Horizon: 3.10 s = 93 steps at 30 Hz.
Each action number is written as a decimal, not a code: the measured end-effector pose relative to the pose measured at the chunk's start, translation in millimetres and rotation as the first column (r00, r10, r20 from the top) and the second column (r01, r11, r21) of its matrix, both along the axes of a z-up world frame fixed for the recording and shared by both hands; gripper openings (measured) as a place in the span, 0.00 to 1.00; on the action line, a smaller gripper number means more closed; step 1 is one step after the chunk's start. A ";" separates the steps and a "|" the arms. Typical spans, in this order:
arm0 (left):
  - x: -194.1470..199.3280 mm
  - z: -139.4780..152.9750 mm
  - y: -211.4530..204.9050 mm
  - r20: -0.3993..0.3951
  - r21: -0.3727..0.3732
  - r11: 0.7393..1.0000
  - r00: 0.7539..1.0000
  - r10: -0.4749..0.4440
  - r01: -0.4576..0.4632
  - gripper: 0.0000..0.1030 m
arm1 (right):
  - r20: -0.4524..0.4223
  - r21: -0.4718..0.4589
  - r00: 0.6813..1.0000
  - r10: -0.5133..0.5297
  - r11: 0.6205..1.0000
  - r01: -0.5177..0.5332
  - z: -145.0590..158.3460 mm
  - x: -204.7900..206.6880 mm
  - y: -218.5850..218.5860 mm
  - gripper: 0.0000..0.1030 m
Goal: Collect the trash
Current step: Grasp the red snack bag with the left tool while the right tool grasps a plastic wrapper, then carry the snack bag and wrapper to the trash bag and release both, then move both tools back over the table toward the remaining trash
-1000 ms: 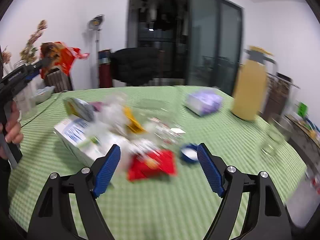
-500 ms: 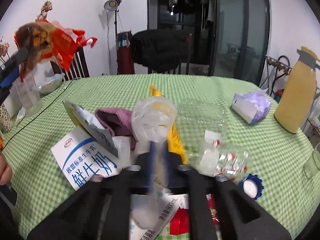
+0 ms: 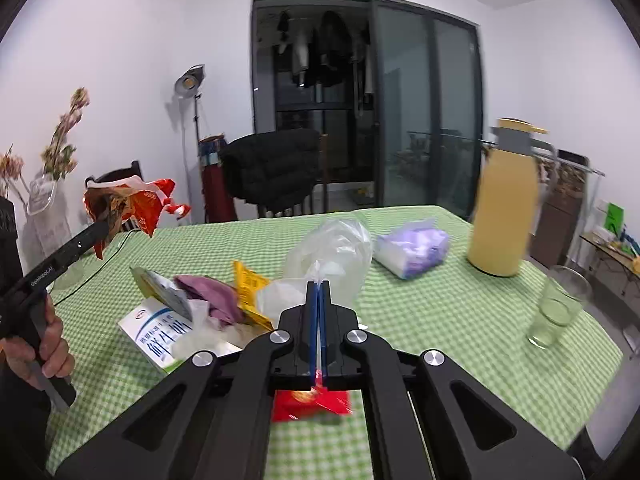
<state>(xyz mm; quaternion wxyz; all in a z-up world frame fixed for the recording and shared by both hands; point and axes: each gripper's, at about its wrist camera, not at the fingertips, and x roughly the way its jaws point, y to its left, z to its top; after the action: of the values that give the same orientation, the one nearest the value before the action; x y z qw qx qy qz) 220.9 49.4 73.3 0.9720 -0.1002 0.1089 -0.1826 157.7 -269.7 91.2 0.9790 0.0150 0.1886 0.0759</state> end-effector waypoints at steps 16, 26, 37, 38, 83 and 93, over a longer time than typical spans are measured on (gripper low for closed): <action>-58.1 44.2 -143.9 -0.053 0.048 0.947 0.947 -0.317 0.319 0.26 | 0.011 0.116 0.955 -0.296 0.949 0.293 -32.2 -113.4 -174.3 0.01; -109.4 25.5 -301.2 -0.141 0.062 0.781 0.780 -0.609 0.621 0.26 | -0.146 0.112 0.831 -0.537 0.825 0.554 -97.5 -199.3 -298.0 0.01; -132.5 -74.3 -485.7 -0.520 0.149 0.575 0.558 -0.647 0.805 0.26 | -0.512 0.209 0.690 -0.511 0.705 0.678 -226.1 -230.3 -377.6 0.01; -134.2 -85.3 -499.2 -0.554 0.162 0.561 0.545 -0.629 0.812 0.26 | -0.547 0.205 0.672 -0.499 0.699 0.685 -238.9 -230.8 -381.2 0.01; -97.9 -186.3 -567.9 -0.754 0.201 0.586 0.506 -0.419 0.785 0.71 | -0.446 0.121 0.645 -0.620 0.673 0.730 -204.6 -251.6 -375.5 0.49; -95.7 -98.2 -491.8 -0.575 0.181 0.680 0.637 -0.513 0.711 0.84 | -0.327 0.077 0.723 -0.609 0.745 0.662 -147.8 -219.9 -330.4 0.53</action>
<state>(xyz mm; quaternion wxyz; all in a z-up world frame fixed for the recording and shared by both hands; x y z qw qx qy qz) 125.2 -442.3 -24.9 0.7875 0.0984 0.4077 -0.4516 -62.3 -600.1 -56.6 0.9019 0.1820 0.3006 -0.2510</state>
